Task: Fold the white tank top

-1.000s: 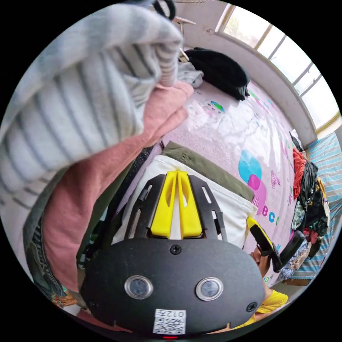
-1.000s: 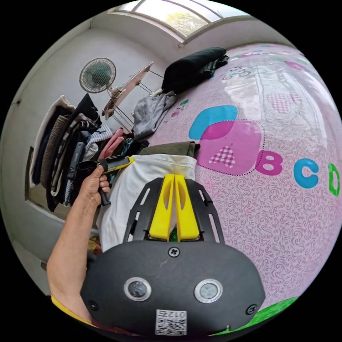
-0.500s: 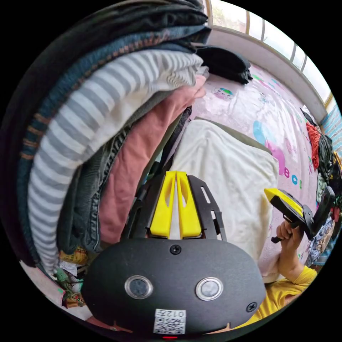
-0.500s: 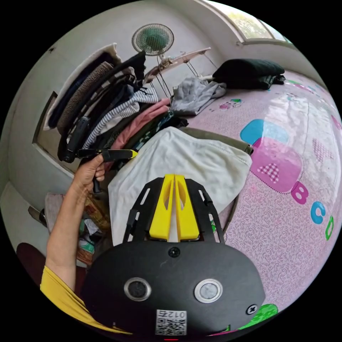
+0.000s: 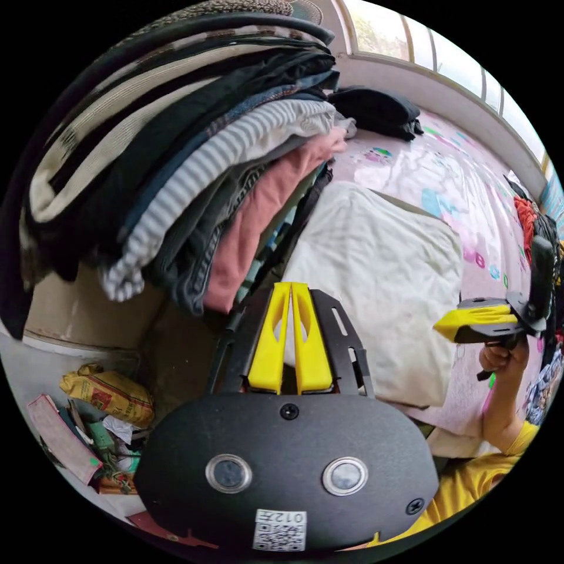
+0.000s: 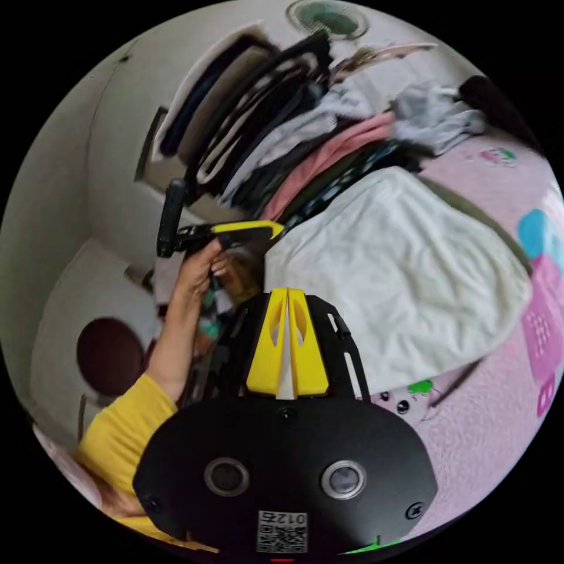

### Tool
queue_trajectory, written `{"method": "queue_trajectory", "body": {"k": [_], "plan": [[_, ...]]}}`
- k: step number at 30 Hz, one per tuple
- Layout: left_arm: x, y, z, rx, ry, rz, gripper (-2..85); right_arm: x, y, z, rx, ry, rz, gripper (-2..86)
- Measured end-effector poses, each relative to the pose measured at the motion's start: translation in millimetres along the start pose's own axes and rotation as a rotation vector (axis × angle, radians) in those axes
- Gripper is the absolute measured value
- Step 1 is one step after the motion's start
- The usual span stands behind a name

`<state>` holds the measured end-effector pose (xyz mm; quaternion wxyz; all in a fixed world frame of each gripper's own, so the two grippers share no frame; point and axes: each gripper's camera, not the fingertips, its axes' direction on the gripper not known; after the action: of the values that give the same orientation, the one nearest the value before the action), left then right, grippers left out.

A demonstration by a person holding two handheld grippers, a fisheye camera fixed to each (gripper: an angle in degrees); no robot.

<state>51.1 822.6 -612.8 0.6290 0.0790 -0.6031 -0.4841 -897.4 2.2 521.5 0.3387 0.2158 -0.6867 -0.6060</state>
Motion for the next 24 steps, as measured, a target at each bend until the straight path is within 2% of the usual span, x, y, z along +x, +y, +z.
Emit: {"method": "queue_trajectory", "body": {"k": [2,5,7,11,14,16,19,22,24], "plan": [[-18.0,27.2,5.0,-0.007,0.013,-0.026,0.1,-7.3,3.3,22.9,-0.139,-0.083,-0.086,0.8],[-56.1,51.7,34.8,-0.055,0.075,-0.066,0.1,-11.6,10.4,37.6,-0.231,0.040,-0.125,0.8],[-91.8,62.6,57.9,-0.047,0.181,-0.100,0.1,-11.3,14.8,44.3,-0.267,0.070,-0.144,0.8],[-151.6,91.4,64.4,0.033,0.306,-0.186,0.2,-12.9,22.8,38.3,-0.230,0.057,-0.185,0.9],[-199.4,139.2,53.1,0.093,0.304,-0.312,0.8,-6.8,27.2,20.1,-0.149,0.006,-0.174,0.9],[-242.2,179.8,63.4,0.124,0.393,-0.448,1.6,-0.3,30.2,14.9,-0.135,-0.047,-0.171,0.9],[-284.1,211.6,99.7,0.135,0.628,-0.539,3.4,2.1,34.5,15.4,-0.189,-0.074,-0.206,0.9],[-306.0,230.0,125.5,0.124,0.682,-0.593,5.2,-5.0,39.7,12.1,-0.237,0.023,-0.268,0.9],[-316.1,236.4,139.4,0.123,0.727,-0.604,5.1,-6.9,42.4,12.5,-0.270,-0.012,-0.303,0.9]]}}
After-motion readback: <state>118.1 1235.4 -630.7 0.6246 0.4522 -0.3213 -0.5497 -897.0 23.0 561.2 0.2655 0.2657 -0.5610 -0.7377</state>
